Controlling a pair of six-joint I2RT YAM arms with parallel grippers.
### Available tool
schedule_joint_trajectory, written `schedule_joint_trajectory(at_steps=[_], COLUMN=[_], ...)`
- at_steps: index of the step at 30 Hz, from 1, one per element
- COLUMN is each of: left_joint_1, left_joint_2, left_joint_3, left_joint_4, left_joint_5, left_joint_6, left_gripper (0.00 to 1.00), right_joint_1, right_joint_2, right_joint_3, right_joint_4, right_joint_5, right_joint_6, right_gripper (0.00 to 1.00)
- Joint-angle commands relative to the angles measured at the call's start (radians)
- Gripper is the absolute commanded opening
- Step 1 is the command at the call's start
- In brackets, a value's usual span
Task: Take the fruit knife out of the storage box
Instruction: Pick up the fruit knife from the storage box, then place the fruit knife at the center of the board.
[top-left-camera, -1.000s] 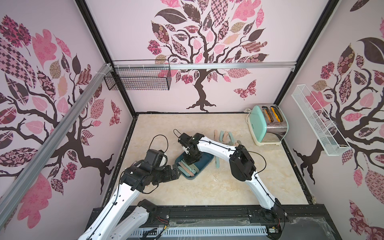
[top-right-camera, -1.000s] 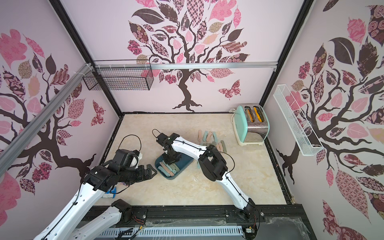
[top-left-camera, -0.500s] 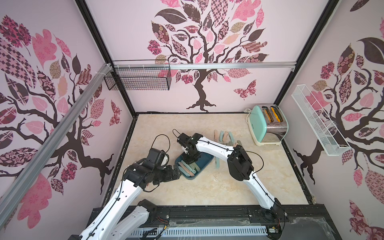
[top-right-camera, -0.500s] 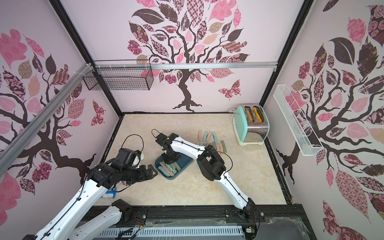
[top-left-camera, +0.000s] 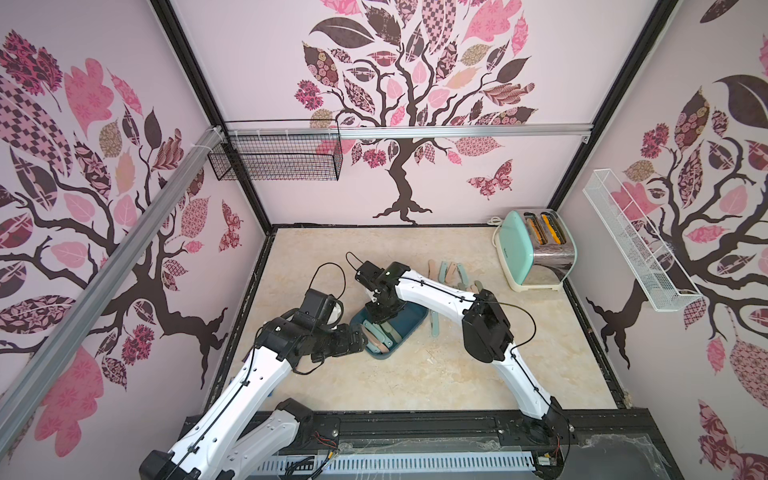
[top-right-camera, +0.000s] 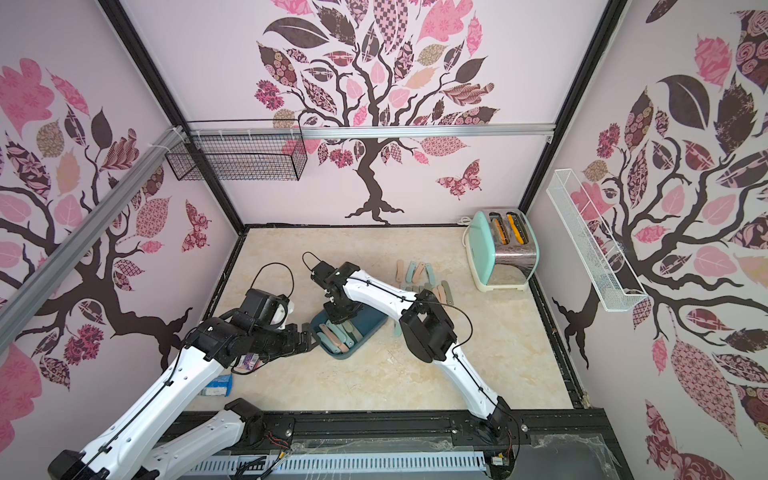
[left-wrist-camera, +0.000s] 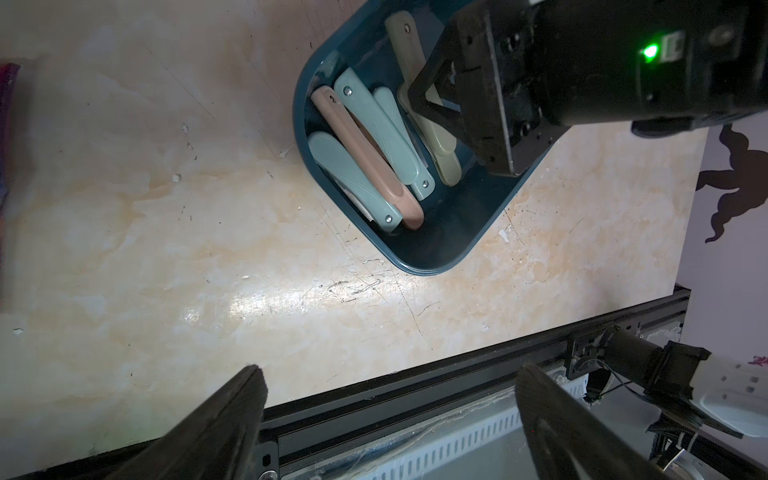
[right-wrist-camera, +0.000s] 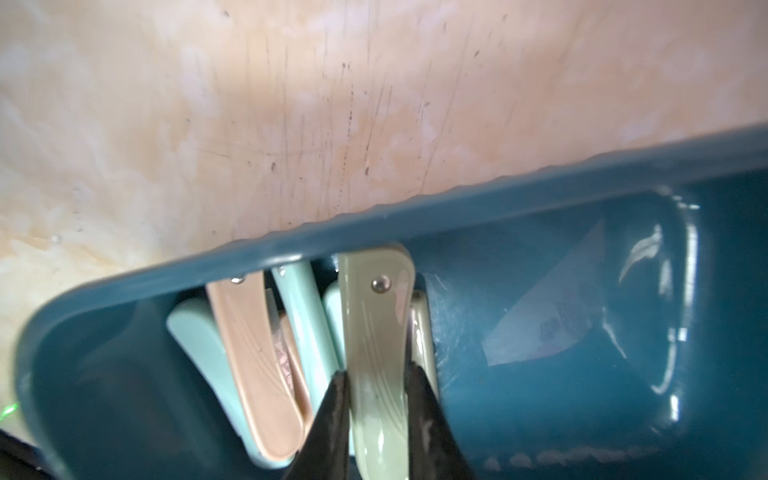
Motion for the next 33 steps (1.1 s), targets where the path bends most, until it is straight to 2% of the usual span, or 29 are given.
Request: schedule_joint_trajectory(at_steps=[1,16,20,27,33], left_joint_1=[0.004,0.004,-0.012,-0.128,-0.166], left_joint_2=[0.019,0.272,0.352,0.507,0.573], left_joint_3=[0.028,0.139,0.178,0.276,0.298], left_joint_4=[0.046,0.214,0.264,0.316,0.345], left_joint_5=[0.016,0.128,0.154,0.140,0.148], left_joint_6=[0.017,0.046,0.038,0.040,0.037], left_gripper=[0.98,0.98,0.98,0.98,0.98], right_joint_1=[-0.023,-0.189,-0.238,-0.309,-0.345], right_joint_2=[-0.040,-0.170,-0.263,-0.403,-0.458], right_joint_3=[-0.017,-0.097,-0.207,-0.456,-0.635], right_joint_4=[-0.018,-0.026,0.002,0.056,0.113], right_joint_5=[0.017,-0.026,-0.023,-0.022,-0.036], right_joint_6=[0.004,0.041,0.053,0.081,0.121], right_gripper=[0.07,0.08,0.08,0.08,0.08])
